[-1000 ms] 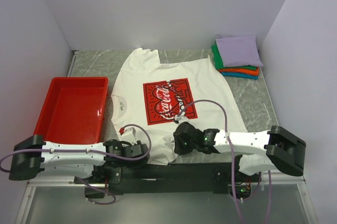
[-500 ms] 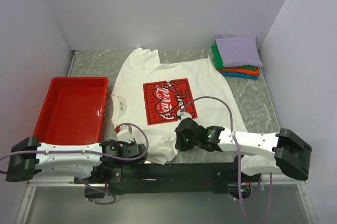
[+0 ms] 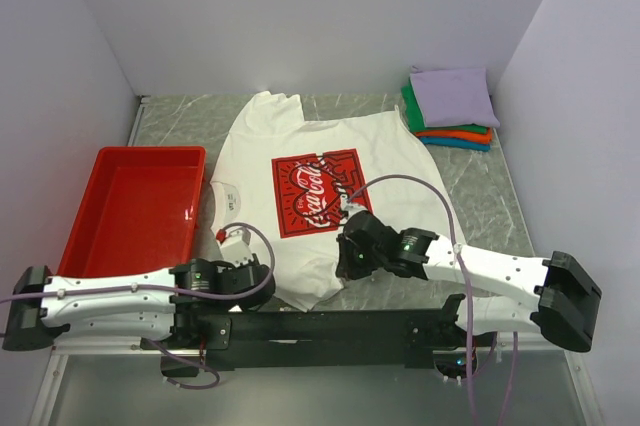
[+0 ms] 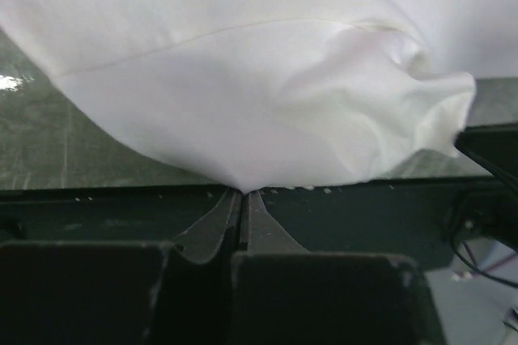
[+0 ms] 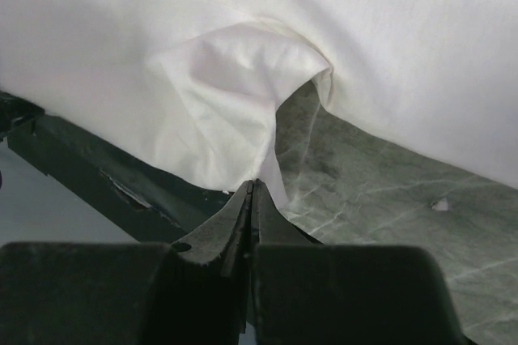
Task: Fold and stack the t-shirts
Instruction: Flatten the tshirt out
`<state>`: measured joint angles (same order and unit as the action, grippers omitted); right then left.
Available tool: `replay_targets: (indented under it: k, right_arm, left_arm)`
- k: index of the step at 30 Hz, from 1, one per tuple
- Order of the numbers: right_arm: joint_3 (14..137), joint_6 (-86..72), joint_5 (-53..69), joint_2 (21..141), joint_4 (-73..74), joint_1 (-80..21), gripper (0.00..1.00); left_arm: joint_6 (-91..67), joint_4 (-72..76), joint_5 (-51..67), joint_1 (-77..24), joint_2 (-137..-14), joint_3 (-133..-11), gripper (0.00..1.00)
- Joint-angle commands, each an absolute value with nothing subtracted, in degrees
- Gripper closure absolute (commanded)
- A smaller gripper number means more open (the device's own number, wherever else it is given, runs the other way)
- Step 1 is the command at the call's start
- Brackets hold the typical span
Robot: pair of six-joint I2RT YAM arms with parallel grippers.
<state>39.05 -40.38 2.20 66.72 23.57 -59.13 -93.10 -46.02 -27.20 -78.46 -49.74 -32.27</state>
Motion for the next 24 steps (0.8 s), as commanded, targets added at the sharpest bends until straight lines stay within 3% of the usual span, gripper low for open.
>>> replay_targets:
  k: [1,17,24]
  right_arm:
    - [42.9,-38.1,5.0,64.3,28.6,-57.6,0.97]
    - [48.4,-34.4,14.5,68.4,36.6,-54.3,0.97]
    - [49.6,-32.9,17.4,73.2,36.1,-53.6,0.97]
  left_arm:
    - [-90.7,-50.2,-24.8,-78.6,-45.7,-36.4,1.0]
    - [-88.2,-57.4,-8.1,-73.8,-38.5,-41.2,1.0]
    - [-86.7,-54.8,-2.9,-69.9,-36.8,-36.5,1.0]
